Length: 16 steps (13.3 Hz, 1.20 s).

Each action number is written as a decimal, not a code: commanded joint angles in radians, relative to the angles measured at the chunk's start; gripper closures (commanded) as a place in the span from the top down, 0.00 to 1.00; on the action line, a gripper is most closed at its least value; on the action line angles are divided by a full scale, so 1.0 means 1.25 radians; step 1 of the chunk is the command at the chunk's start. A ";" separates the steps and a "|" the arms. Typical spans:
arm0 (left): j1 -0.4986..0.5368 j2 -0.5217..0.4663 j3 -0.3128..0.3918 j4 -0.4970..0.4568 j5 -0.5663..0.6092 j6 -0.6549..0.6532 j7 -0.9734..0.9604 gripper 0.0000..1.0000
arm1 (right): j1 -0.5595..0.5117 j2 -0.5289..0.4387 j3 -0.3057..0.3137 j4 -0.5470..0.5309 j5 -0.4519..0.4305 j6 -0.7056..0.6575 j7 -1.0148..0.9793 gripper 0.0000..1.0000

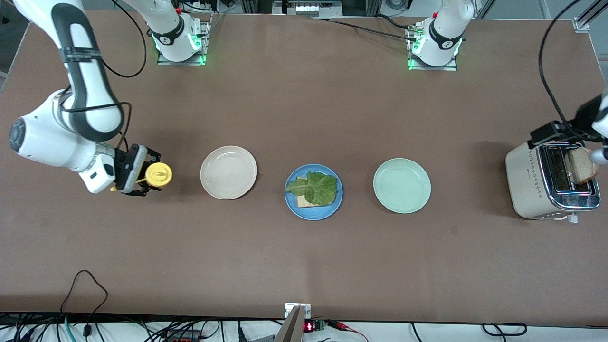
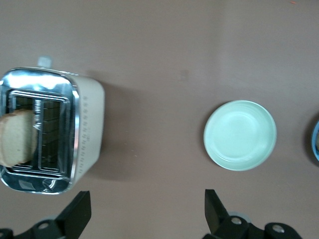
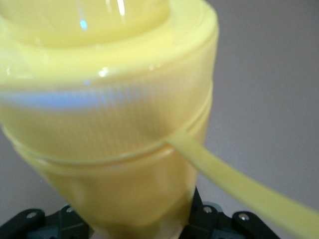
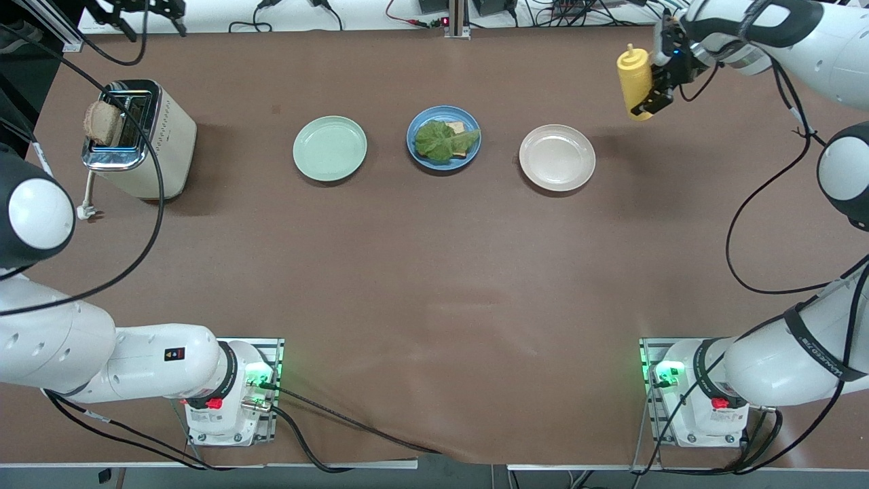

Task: Make sandwich in blue plate with both arms

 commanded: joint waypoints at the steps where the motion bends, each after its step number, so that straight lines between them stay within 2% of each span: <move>1: 0.097 0.108 -0.003 0.073 -0.007 -0.004 0.154 1.00 | -0.005 -0.022 0.078 0.013 -0.125 0.022 0.191 0.00; 4: 0.166 0.148 -0.003 0.073 -0.005 0.005 0.261 1.00 | 0.015 -0.021 0.142 0.015 -0.239 0.057 0.386 0.00; 6: 0.204 0.170 -0.003 0.071 -0.003 0.054 0.354 1.00 | 0.042 -0.016 0.170 0.015 -0.299 0.072 0.495 0.00; 8: 0.232 0.194 -0.003 0.069 0.004 0.090 0.436 1.00 | 0.099 -0.009 0.170 0.017 -0.412 0.079 0.614 0.00; 11: 0.267 0.216 -0.003 0.064 0.019 0.116 0.509 1.00 | 0.172 0.030 0.170 0.047 -0.533 0.078 0.744 0.00; 16: 0.283 0.229 -0.003 0.019 0.018 0.129 0.550 1.00 | 0.260 0.103 0.169 0.066 -0.664 0.078 0.871 0.00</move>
